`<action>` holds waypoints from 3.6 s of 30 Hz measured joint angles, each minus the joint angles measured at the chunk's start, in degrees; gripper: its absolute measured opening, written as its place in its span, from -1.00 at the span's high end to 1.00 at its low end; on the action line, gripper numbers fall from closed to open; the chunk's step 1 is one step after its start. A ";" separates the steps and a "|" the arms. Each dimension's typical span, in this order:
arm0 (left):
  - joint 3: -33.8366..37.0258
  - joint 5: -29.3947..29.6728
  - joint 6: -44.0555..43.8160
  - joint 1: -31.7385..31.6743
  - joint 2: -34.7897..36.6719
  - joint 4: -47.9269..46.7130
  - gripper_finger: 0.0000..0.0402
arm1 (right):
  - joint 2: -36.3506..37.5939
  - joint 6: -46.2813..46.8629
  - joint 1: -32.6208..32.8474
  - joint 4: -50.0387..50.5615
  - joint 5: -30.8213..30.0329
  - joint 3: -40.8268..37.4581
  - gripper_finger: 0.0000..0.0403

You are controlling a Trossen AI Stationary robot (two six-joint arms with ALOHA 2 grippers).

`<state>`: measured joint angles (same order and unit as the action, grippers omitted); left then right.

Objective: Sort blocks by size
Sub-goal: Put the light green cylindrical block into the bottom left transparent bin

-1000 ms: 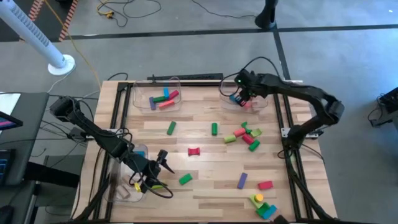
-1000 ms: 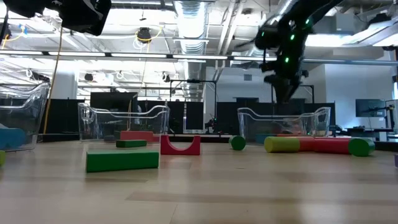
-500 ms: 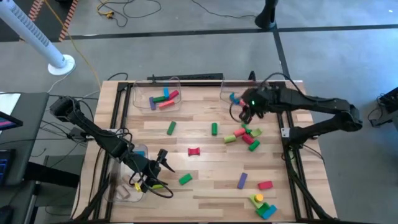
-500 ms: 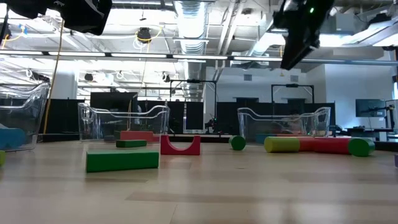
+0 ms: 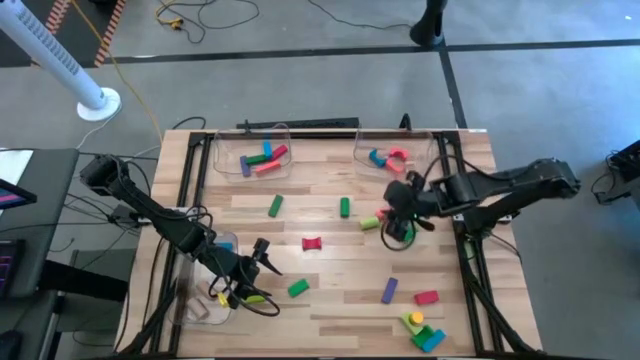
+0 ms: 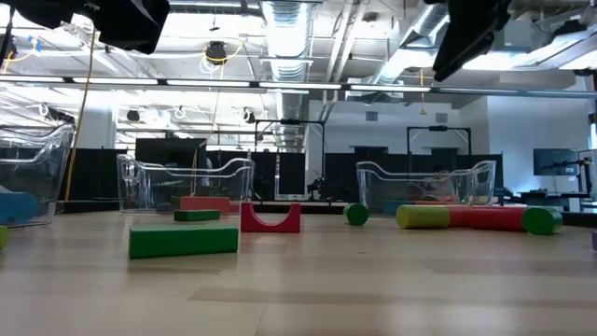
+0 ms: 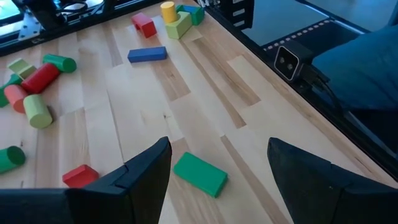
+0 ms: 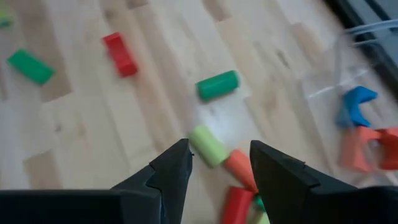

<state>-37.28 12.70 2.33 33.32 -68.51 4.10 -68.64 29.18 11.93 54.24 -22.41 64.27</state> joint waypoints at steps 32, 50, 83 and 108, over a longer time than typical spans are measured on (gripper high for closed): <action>-0.02 1.50 3.00 -7.93 -0.93 0.76 -0.29 | -18.02 -4.65 10.34 0.95 -0.60 0.00 0.02; -0.04 1.37 4.51 -9.94 -13.07 6.02 -0.29 | -18.69 -22.70 -8.08 -5.77 6.07 -0.07 0.02; -0.04 1.37 4.39 -9.88 -13.03 9.80 -0.29 | -18.72 -26.72 -12.45 -22.77 13.40 -17.08 0.02; -0.04 1.37 3.94 -9.88 -13.03 12.61 -0.29 | -22.25 -27.07 -13.20 -34.92 15.21 -21.41 0.09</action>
<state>-37.32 14.06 6.27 23.44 -81.54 16.71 -90.89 2.11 -1.28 19.32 -7.20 42.86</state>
